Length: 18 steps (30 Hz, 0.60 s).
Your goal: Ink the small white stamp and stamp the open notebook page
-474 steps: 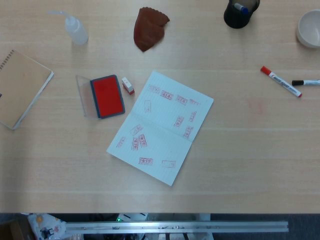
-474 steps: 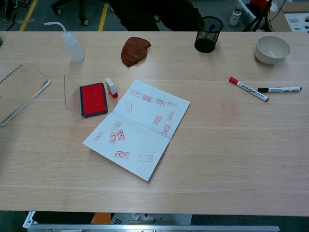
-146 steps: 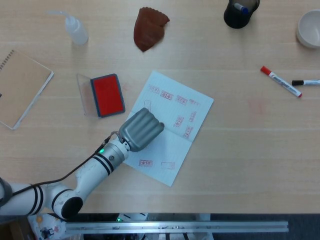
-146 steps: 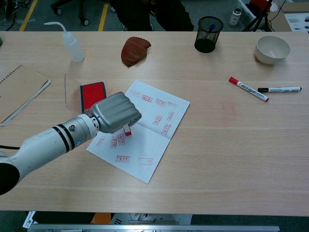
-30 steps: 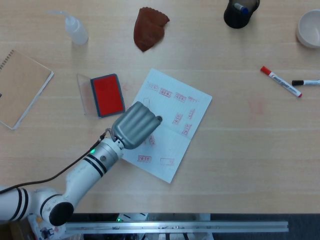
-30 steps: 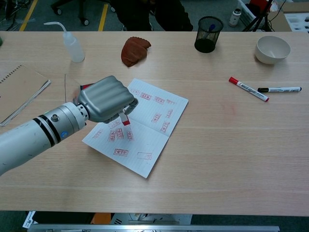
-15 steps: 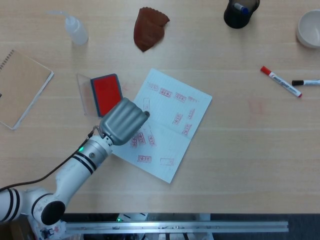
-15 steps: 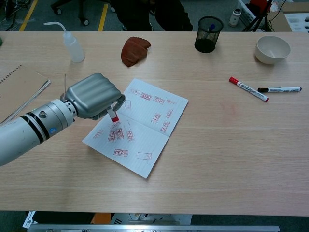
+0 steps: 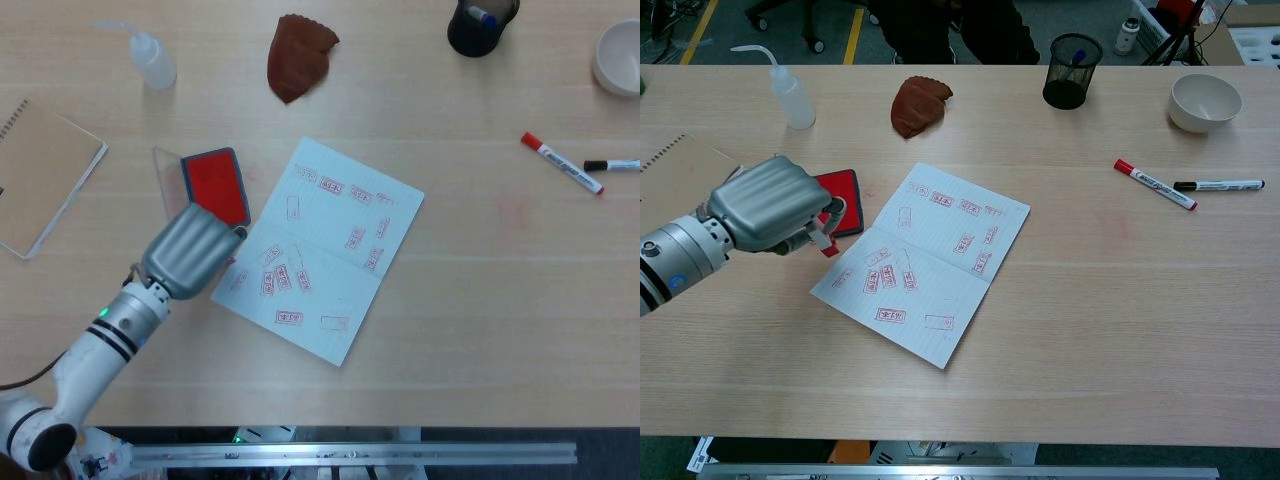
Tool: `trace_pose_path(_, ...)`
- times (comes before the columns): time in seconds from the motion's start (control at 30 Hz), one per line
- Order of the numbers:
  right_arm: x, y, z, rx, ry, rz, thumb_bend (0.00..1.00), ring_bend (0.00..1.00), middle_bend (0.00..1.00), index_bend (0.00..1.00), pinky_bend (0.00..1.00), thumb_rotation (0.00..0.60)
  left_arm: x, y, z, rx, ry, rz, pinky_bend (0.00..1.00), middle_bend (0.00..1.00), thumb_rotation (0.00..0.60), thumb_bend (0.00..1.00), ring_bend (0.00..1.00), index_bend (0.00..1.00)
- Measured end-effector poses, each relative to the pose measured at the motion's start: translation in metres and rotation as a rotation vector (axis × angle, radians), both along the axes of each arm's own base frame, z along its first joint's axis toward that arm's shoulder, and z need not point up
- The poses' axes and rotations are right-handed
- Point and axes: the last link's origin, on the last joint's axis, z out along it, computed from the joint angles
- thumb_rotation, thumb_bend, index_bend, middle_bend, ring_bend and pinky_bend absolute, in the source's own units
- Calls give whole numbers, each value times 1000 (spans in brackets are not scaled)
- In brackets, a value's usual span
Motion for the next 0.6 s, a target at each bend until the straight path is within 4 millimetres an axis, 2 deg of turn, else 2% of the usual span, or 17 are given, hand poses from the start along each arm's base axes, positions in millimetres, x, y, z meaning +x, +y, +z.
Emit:
trace_pose_path(0.2, 1, 0, -1, 4, 2, 0, 206, 327, 396, 340, 387, 600, -25, -10, 7, 9, 5, 16, 1000, 993, 600, 397, 977, 518)
trace_pose_path(0.43, 3, 0, -1, 3, 4, 3, 206, 327, 396, 340, 388, 600, -48, -13, -3, 6, 31, 38, 1000, 990, 600, 396, 975, 512)
trace_pose_path(0.6, 4, 2, 0, -2, 7, 0, 207, 327, 396, 340, 388, 600, -56, -13, -11, -2, 40, 44, 1000, 990, 600, 396, 975, 511)
